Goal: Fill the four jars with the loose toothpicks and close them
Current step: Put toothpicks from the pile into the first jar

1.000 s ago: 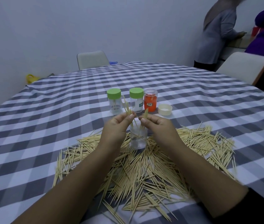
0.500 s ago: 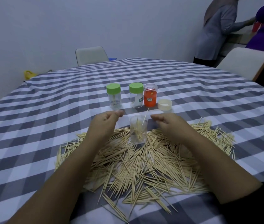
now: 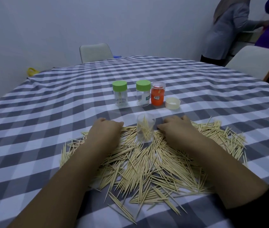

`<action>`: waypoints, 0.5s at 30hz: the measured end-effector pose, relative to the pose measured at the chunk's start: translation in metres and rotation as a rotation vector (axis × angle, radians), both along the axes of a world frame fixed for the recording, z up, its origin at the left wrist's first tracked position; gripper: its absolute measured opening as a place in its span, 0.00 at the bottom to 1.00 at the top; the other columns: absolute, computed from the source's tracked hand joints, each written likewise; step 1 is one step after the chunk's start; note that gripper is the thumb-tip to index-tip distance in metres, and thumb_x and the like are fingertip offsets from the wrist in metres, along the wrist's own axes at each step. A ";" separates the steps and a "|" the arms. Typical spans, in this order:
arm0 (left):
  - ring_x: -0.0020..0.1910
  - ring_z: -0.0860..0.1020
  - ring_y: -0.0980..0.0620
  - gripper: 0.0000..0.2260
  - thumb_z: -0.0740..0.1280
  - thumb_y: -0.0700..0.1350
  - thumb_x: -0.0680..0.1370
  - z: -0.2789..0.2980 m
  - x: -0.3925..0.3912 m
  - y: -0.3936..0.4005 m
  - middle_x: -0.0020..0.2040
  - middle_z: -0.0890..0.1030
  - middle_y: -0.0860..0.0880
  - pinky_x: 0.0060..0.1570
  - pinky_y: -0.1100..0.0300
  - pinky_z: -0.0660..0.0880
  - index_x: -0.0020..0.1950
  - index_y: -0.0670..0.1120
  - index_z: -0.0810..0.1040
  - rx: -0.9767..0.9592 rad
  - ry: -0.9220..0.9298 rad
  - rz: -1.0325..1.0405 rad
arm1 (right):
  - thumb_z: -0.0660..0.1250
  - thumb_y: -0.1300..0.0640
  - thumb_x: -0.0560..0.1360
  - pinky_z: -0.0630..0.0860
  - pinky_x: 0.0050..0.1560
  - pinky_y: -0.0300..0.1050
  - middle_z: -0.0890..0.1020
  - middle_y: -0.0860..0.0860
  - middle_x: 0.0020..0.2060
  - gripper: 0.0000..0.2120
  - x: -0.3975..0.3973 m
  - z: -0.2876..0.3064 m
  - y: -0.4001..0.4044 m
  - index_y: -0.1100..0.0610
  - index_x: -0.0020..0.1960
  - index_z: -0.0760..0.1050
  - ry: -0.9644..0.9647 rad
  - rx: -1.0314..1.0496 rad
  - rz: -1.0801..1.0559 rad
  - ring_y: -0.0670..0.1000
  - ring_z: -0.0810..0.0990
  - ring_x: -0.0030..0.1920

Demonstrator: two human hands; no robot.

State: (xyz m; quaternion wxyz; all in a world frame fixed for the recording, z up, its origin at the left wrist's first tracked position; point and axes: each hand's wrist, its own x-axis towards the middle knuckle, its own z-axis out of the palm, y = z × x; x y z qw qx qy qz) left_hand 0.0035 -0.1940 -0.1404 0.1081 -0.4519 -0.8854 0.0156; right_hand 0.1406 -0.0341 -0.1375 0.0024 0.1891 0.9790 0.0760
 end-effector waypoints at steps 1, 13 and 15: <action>0.60 0.74 0.44 0.15 0.57 0.43 0.80 0.000 0.001 0.002 0.58 0.80 0.47 0.61 0.56 0.67 0.67 0.49 0.72 -0.008 0.012 0.004 | 0.56 0.58 0.78 0.62 0.63 0.53 0.74 0.51 0.58 0.18 0.000 -0.001 -0.001 0.50 0.66 0.72 0.020 0.021 0.017 0.53 0.68 0.63; 0.53 0.75 0.46 0.18 0.62 0.35 0.75 -0.004 -0.003 0.002 0.55 0.76 0.47 0.48 0.56 0.72 0.64 0.46 0.75 0.233 -0.125 0.035 | 0.57 0.60 0.78 0.69 0.51 0.46 0.79 0.50 0.51 0.11 0.003 0.004 0.006 0.53 0.56 0.75 0.204 -0.036 -0.030 0.52 0.76 0.52; 0.48 0.74 0.47 0.15 0.61 0.35 0.77 -0.002 -0.005 0.001 0.52 0.75 0.47 0.42 0.58 0.69 0.62 0.46 0.75 0.355 -0.144 0.046 | 0.56 0.60 0.78 0.68 0.46 0.45 0.80 0.51 0.50 0.12 0.005 0.008 0.006 0.52 0.56 0.75 0.270 -0.080 -0.076 0.53 0.75 0.50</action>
